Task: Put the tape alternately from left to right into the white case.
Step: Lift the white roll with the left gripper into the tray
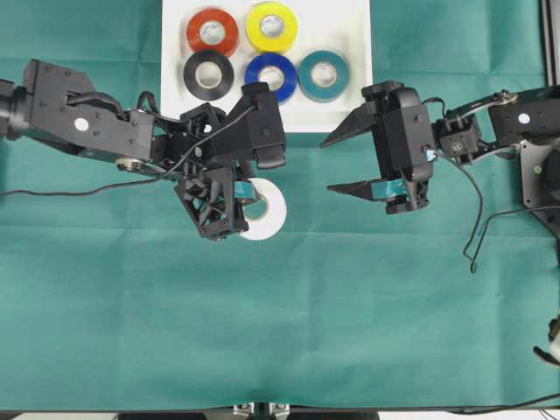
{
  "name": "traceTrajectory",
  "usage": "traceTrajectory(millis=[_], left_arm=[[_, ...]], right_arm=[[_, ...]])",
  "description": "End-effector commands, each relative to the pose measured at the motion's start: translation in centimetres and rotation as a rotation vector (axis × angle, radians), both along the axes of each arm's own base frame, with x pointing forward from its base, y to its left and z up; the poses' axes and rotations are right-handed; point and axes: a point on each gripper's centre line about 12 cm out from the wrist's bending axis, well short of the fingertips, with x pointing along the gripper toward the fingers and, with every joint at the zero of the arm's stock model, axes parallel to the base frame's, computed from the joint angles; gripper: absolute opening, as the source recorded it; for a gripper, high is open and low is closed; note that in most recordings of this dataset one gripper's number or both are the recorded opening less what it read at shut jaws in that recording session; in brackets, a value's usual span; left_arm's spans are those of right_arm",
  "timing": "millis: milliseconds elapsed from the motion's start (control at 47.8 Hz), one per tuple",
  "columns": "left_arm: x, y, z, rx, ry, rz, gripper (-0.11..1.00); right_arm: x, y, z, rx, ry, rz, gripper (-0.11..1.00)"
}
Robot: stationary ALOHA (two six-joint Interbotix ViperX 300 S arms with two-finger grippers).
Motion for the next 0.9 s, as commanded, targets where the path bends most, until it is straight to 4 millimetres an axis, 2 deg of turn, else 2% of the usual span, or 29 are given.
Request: traceTrajectory(millis=[0, 230, 502, 669, 878], left_arm=[[-0.1, -0.1, 2.1, 0.001, -0.045, -0.006, -0.03], [-0.3, 0.1, 2.4, 0.009, -0.037, -0.009, -0.03], [0.0, 2.4, 2.9, 0.083, -0.062, -0.048, -0.03], [0.2, 5.2, 2.7, 0.115, -0.073, -0.019, -0.03], [0.2, 10.0, 2.0, 0.139, -0.079, 0.074, -0.03]], right_arm=[[0.1, 0.1, 0.8, 0.001, -0.031, 0.005, 0.8], [0.2, 0.1, 0.9, 0.0, -0.032, 0.005, 0.8], [0.2, 0.1, 0.9, 0.001, -0.034, 0.005, 0.8], [0.2, 0.1, 1.0, 0.002, -0.035, 0.005, 0.8], [0.2, 0.1, 1.0, 0.002, -0.035, 0.005, 0.8]])
